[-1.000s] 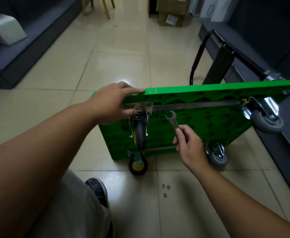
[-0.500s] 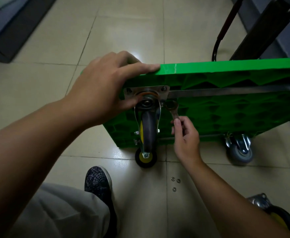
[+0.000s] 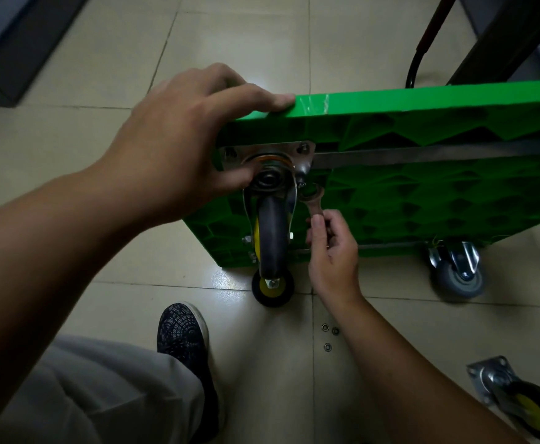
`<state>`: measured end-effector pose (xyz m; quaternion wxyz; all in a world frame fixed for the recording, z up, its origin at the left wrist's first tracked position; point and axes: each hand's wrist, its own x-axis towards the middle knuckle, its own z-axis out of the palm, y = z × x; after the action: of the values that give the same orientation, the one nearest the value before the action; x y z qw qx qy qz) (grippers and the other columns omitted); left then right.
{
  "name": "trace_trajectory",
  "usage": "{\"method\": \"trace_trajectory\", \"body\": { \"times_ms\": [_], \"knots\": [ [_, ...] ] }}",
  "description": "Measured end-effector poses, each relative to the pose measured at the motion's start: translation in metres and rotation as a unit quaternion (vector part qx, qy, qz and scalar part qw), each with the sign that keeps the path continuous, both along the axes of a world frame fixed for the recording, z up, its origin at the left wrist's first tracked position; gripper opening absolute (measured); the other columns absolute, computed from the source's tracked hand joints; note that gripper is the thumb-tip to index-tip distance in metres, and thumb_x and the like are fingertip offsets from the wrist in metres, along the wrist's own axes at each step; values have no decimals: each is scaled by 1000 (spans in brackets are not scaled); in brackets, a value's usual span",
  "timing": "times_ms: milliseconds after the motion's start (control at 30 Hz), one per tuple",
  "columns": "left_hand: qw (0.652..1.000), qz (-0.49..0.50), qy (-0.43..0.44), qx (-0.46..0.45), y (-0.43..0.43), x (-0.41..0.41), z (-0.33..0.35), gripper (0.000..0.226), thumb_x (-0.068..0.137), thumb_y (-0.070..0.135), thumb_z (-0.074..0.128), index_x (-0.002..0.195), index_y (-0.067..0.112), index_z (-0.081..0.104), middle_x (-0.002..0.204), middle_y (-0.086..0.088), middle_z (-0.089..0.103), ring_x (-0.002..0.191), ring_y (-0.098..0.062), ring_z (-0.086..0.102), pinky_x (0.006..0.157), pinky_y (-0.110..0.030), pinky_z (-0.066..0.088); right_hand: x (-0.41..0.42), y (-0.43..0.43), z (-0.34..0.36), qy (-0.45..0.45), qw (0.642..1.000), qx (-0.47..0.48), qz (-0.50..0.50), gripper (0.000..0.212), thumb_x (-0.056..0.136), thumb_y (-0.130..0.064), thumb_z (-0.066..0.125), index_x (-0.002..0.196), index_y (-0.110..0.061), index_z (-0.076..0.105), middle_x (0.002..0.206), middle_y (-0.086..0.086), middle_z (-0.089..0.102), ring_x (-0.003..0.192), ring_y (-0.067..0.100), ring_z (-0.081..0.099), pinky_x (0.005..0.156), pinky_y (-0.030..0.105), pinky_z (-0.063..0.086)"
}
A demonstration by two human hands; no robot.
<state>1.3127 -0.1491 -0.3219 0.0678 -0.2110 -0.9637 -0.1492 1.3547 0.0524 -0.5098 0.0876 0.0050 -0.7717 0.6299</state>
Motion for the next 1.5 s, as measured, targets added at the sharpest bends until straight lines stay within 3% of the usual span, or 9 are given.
{"method": "trace_trajectory", "body": {
  "times_ms": [133, 300, 567, 733, 967, 1100, 1200, 1333, 1500],
  "knots": [
    [1000, -1, 4, 0, -1, 0, 0, 68, 79, 45, 62, 146, 42, 47, 132, -3, 55, 118, -28, 51, 88, -49, 48, -1, -1, -1, 1, 1000, -7, 0, 20, 107, -13, 44, 90, -15, 55, 74, 7, 49, 64, 25, 47, 54, 30, 39],
    [1000, -4, 10, -4, -2, -1, -1, 68, 80, 44, 63, 146, 43, 47, 132, -3, 54, 117, -27, 51, 86, -45, 45, 0, -7, -6, 4, 1000, -18, 1, 20, 107, -16, 45, 91, -15, 57, 73, 9, 48, 64, 29, 45, 55, 42, 38],
    [1000, 2, 17, -9, -1, -2, -3, 68, 80, 45, 61, 146, 42, 47, 132, -4, 54, 116, -28, 51, 86, -47, 46, -15, -21, -6, -1, 998, -62, -9, 20, 106, -13, 46, 94, -10, 61, 79, 16, 56, 69, 27, 50, 60, 30, 39],
    [1000, 4, 19, -11, 0, -3, -3, 68, 81, 44, 62, 147, 39, 48, 132, -4, 55, 117, -28, 51, 86, -46, 46, -22, -19, -7, -26, 996, -87, -10, 23, 105, -16, 51, 88, -23, 65, 76, -8, 62, 71, 6, 57, 64, 20, 44],
    [1000, 9, 17, -5, 2, -1, -2, 69, 80, 43, 61, 147, 38, 48, 133, -5, 55, 118, -29, 51, 88, -49, 47, -24, -11, -1, -39, 992, -115, -27, 17, 99, -14, 62, 84, -20, 68, 75, -9, 69, 71, 2, 66, 66, 16, 50],
    [1000, 9, 20, -5, 3, 0, -2, 69, 79, 42, 63, 146, 39, 49, 132, -5, 55, 117, -29, 51, 88, -45, 44, -19, -23, -2, -57, 988, -141, -8, 25, 103, -11, 54, 80, -18, 64, 66, -17, 63, 64, -3, 57, 62, 14, 43],
    [1000, 10, 21, -6, 3, -1, -2, 69, 78, 42, 63, 146, 39, 49, 132, -5, 55, 118, -29, 51, 88, -45, 45, -16, -43, -3, -83, 979, -186, -18, 32, 105, -18, 53, 73, -14, 59, 64, -12, 55, 63, 7, 50, 63, 28, 40],
    [1000, 7, 21, -6, 1, -1, -3, 68, 80, 43, 63, 147, 40, 48, 133, -4, 55, 118, -28, 51, 87, -45, 45, -16, -61, -6, -133, 951, -276, -37, 46, 85, -47, 61, 76, -2, 56, 75, 14, 52, 76, 30, 49, 67, 60, 46],
    [1000, 0, 24, -10, -1, -2, -4, 68, 81, 43, 63, 147, 39, 47, 132, -5, 55, 117, -28, 52, 87, -47, 47, -21, -50, -10, -109, 968, -219, -46, 34, 102, -14, 59, 68, -11, 55, 63, 0, 47, 63, 13, 42, 59, 31, 34]
  ]
}}
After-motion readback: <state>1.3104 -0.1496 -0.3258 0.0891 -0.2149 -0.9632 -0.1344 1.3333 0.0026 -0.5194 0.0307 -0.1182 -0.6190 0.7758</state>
